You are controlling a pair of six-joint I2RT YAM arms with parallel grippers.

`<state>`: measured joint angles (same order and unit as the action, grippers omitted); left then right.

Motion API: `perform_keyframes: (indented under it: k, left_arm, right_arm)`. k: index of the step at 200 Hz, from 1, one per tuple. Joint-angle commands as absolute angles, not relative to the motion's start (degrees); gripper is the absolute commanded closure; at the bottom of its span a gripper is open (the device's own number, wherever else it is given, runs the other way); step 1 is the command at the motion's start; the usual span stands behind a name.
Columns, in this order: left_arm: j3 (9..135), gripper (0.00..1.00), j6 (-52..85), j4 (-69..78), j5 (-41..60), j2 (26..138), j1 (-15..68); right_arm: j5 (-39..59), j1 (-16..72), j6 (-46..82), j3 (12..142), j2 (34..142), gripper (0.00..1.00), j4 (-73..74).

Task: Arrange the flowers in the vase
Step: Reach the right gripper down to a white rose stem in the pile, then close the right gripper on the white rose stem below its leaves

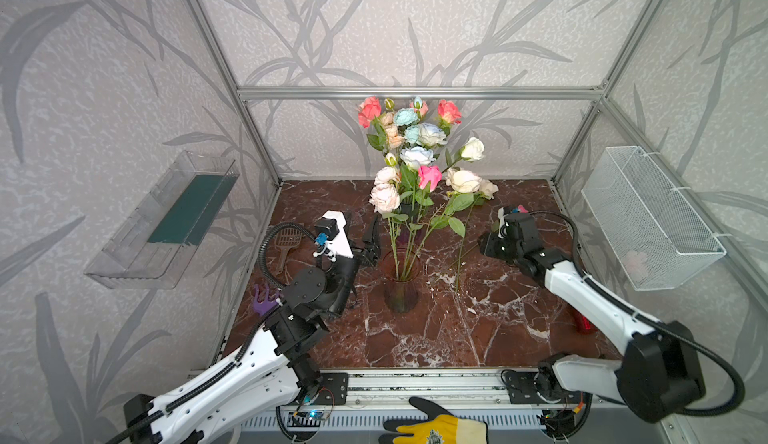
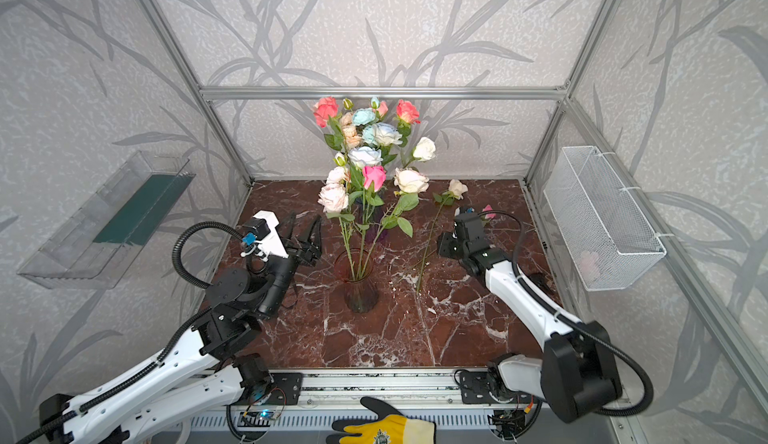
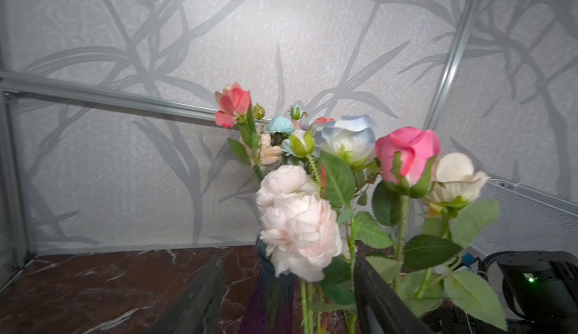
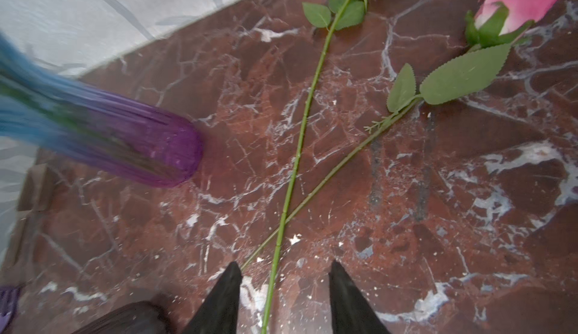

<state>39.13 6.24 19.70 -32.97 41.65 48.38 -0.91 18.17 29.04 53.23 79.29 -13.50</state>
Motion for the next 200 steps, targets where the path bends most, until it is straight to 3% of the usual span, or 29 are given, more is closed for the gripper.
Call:
perform_keyframes:
  k: [1, 72, 120, 144, 200]
  left_arm:
    - [37.95, 0.33, 10.5, 18.06, -37.83, 38.84, 47.41]
    - [39.27, 0.33, 10.85, 14.69, -34.44, 38.23, 47.4]
    - [39.72, 0.33, 11.68, 13.71, -32.46, 38.93, 47.37]
    - [39.64, 0.33, 12.0, 13.71, -32.24, 38.92, 47.37]
    - [39.88, 0.33, 11.17, 13.71, -32.35, 38.75, 47.4]
  right_arm:
    - [-4.77, 17.36, 26.56, 61.6, 87.88, 0.55, -15.54]
    - [-10.37, 15.04, 22.56, 95.82, 121.21, 0.56, -29.3]
    - [-11.79, 14.53, 23.65, 110.7, 134.88, 0.57, -35.24]
    - [-8.99, 13.65, 25.03, 114.59, 138.73, 0.64, -36.7]
    - [-4.08, 11.88, 28.42, 115.65, 139.28, 0.95, -37.26]
